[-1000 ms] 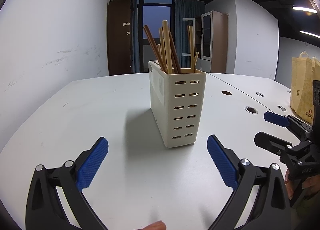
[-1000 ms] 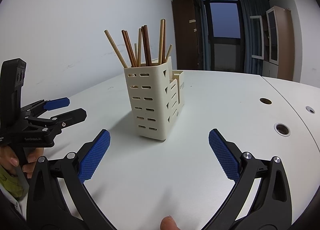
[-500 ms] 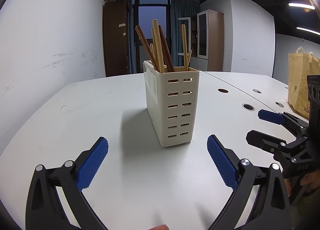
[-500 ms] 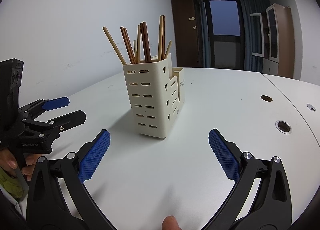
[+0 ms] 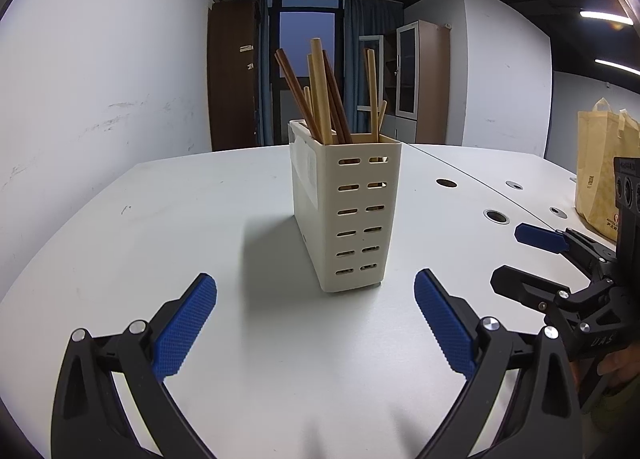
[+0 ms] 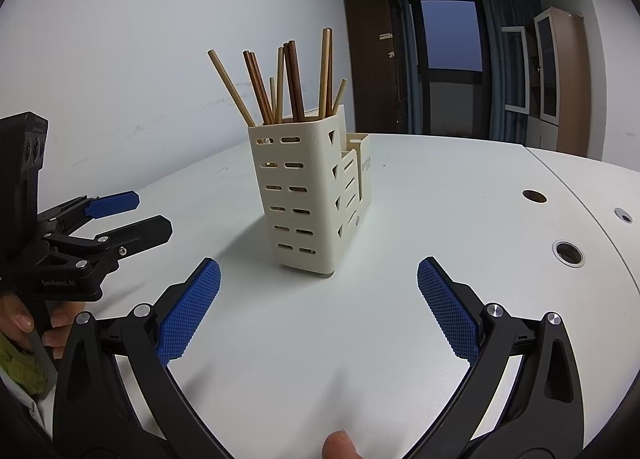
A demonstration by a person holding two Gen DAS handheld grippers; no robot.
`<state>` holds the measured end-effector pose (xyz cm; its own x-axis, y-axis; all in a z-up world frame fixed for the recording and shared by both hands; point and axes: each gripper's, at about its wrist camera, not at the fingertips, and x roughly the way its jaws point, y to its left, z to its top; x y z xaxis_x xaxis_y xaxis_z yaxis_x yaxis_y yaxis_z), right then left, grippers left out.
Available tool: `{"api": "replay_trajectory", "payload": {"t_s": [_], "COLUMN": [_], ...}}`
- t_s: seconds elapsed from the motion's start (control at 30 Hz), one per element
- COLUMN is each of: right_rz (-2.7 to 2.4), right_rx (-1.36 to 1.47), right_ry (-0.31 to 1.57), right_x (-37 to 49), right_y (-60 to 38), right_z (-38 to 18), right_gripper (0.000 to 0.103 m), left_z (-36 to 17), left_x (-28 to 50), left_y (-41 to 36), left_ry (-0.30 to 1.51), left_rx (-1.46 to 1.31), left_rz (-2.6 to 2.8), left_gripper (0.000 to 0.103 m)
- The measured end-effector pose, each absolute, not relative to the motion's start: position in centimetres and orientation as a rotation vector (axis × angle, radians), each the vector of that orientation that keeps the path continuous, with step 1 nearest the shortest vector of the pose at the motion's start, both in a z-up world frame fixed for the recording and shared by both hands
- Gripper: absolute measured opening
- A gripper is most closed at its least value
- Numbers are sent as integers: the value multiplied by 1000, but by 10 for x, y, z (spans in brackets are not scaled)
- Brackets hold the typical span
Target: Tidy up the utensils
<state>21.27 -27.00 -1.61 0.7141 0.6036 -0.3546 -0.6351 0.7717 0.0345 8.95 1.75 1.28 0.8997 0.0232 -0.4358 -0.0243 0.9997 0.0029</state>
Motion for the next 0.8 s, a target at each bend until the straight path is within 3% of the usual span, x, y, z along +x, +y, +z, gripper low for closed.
{"api": "replay_trajectory", "payload": {"t_s": [0.8], "right_rz": [693], "right_rx": [-101], "right_ry": [371], "right_x": [212], "right_y": [-270], "right_z": [-18], "right_gripper": [95], "left_z": [8], "left_x": [95], "left_y": [15], "left_ry": [482], "left_rx": [-5], "left_rz": [13], "left_gripper": [97]}}
